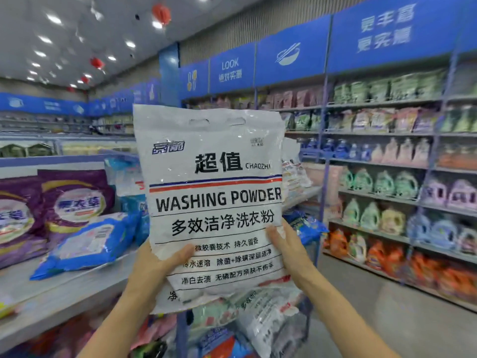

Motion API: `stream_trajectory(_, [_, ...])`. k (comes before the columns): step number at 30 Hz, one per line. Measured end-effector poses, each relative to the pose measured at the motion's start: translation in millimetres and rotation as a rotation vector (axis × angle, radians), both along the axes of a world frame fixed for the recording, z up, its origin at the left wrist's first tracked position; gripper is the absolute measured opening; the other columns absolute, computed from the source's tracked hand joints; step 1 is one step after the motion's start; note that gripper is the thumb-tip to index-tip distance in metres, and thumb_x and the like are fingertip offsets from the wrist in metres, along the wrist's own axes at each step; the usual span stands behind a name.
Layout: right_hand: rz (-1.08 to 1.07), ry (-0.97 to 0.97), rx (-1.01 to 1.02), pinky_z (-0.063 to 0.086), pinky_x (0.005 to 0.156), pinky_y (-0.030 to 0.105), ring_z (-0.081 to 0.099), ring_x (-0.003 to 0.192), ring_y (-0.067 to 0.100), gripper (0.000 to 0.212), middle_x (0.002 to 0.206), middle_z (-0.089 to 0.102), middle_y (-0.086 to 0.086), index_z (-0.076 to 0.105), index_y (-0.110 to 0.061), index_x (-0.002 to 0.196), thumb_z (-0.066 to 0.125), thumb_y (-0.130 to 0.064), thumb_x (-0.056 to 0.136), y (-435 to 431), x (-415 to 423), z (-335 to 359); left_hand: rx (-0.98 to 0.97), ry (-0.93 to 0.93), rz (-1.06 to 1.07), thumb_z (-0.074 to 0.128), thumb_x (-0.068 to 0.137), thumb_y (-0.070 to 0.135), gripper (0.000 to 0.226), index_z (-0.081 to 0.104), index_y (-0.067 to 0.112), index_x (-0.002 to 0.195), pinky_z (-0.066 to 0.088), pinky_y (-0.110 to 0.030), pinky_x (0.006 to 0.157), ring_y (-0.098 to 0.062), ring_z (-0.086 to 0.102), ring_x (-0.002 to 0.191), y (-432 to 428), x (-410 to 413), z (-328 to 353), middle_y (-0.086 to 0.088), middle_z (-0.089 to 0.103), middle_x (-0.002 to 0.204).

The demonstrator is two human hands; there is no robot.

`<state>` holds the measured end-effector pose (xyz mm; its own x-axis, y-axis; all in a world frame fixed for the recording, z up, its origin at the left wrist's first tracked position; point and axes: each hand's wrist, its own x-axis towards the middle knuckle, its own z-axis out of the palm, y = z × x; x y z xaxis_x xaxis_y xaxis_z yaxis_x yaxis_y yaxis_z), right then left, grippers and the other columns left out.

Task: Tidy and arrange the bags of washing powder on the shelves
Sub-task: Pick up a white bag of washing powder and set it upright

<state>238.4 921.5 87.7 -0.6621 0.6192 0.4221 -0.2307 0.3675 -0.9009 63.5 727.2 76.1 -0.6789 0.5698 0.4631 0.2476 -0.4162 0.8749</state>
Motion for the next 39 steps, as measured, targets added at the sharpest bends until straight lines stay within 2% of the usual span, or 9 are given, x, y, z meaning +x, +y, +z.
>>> stream_trajectory(3, [-0.015, 0.008, 0.027, 0.043, 0.075, 0.002, 0.057, 0.100, -0.014, 0.037, 0.107, 0.063, -0.033, 0.054, -0.041, 0.113, 0.057, -0.059, 0.081, 47.4, 27.8, -2.1, -0.032, -0.005, -0.007, 0.085, 0.033, 0.065, 0.070, 0.069, 0.040, 0.097, 0.054, -0.015, 0.061, -0.010, 0.071, 0.088, 54.1, 26.2, -9.0, 0.011, 0.073, 0.100])
stream_trajectory(7, [-0.028, -0.013, 0.005, 0.046, 0.096, 0.025, 0.056, 0.114, 0.003, 0.053, 0.126, 0.059, -0.012, 0.050, -0.030, 0.128, 0.050, -0.052, 0.080, 110.2, 51.5, -9.9, -0.097, -0.019, -0.051, 0.081, 0.056, 0.060, 0.049, 0.062, 0.054, 0.101, 0.053, -0.029, 0.074, -0.006, 0.069, 0.091, 115.9, 50.1, -13.9, 0.019, 0.071, 0.104])
stream_trajectory(12, [-0.049, -0.020, -0.001, 0.045, 0.082, 0.009, 0.057, 0.107, -0.003, 0.045, 0.120, 0.060, -0.014, 0.051, -0.033, 0.120, 0.045, -0.052, 0.080, 184.6, 54.2, -11.5, -0.165, 0.094, 0.062, 0.069, 0.066, 0.051, 0.047, 0.049, 0.059, 0.108, 0.045, -0.016, 0.071, 0.015, 0.061, 0.090, 188.0, 62.5, -14.0, 0.039, 0.062, 0.103])
stream_trajectory(15, [-0.120, -0.001, -0.037, 0.047, 0.093, 0.021, 0.059, 0.106, 0.002, 0.049, 0.117, 0.063, -0.006, 0.058, -0.023, 0.117, 0.037, -0.053, 0.084, 229.6, 41.2, -26.5, -0.141, 0.200, 0.180, 0.054, 0.079, 0.056, 0.052, 0.032, 0.068, 0.124, 0.035, -0.010, 0.073, 0.033, 0.044, 0.096, 237.6, 61.4, -8.8, 0.058, 0.043, 0.108])
stream_trajectory(22, [-0.154, -0.034, -0.116, 0.036, 0.108, 0.044, 0.051, 0.123, 0.019, 0.071, 0.132, 0.056, 0.004, 0.053, -0.015, 0.130, 0.031, -0.062, 0.081, 348.3, -11.3, -43.7, -0.078, 0.198, 0.250, 0.046, 0.084, 0.063, 0.068, 0.034, 0.034, 0.145, 0.036, -0.048, 0.109, -0.016, 0.042, 0.133, 351.3, 20.2, -18.2, 0.009, 0.044, 0.146])
stream_trajectory(28, [-0.102, 0.021, -0.060, 0.047, 0.095, 0.034, 0.063, 0.106, 0.009, 0.055, 0.114, 0.068, -0.003, 0.065, -0.026, 0.108, 0.037, -0.064, 0.079, 437.5, -69.2, -20.5, -0.073, 0.147, 0.283, 0.048, 0.081, 0.055, 0.060, 0.049, 0.027, 0.133, 0.047, -0.047, 0.097, -0.013, 0.058, 0.113, 432.1, -26.4, 7.8, 0.009, 0.061, 0.124])
stream_trajectory(33, [-0.035, -0.032, 0.016, 0.040, 0.104, 0.037, 0.055, 0.116, 0.013, 0.070, 0.127, 0.060, 0.003, 0.060, -0.018, 0.119, 0.030, -0.067, 0.079, 491.1, -132.6, 4.3, -0.049, -0.022, 0.398, 0.051, 0.090, 0.049, 0.052, 0.045, 0.025, 0.137, 0.038, -0.044, 0.106, -0.015, 0.047, 0.123, 481.8, -68.6, 22.5, 0.008, 0.049, 0.134])
stream_trajectory(36, [0.017, -0.064, 0.083, 0.025, 0.109, 0.026, 0.039, 0.128, 0.011, 0.086, 0.141, 0.046, 0.002, 0.043, -0.012, 0.139, 0.025, -0.069, 0.078, 507.7, -179.6, 14.3, 0.026, -0.109, 0.566, 0.052, 0.094, 0.036, 0.006, 0.055, 0.040, 0.098, 0.038, -0.015, 0.077, 0.020, 0.049, 0.082, 497.1, -91.8, 32.8, 0.026, 0.048, 0.092])
stream_trajectory(39, [0.107, -0.114, 0.140, 0.019, 0.104, 0.022, 0.030, 0.132, 0.009, 0.076, 0.148, 0.036, -0.001, 0.033, -0.015, 0.144, 0.022, -0.063, 0.087, 511.5, -224.3, 12.8, 0.036, -0.098, 0.771, 0.051, 0.096, 0.032, 0.015, 0.051, 0.039, 0.082, 0.033, -0.021, 0.068, 0.013, 0.046, 0.073, 505.0, -118.0, 33.6, 0.032, 0.045, 0.082])
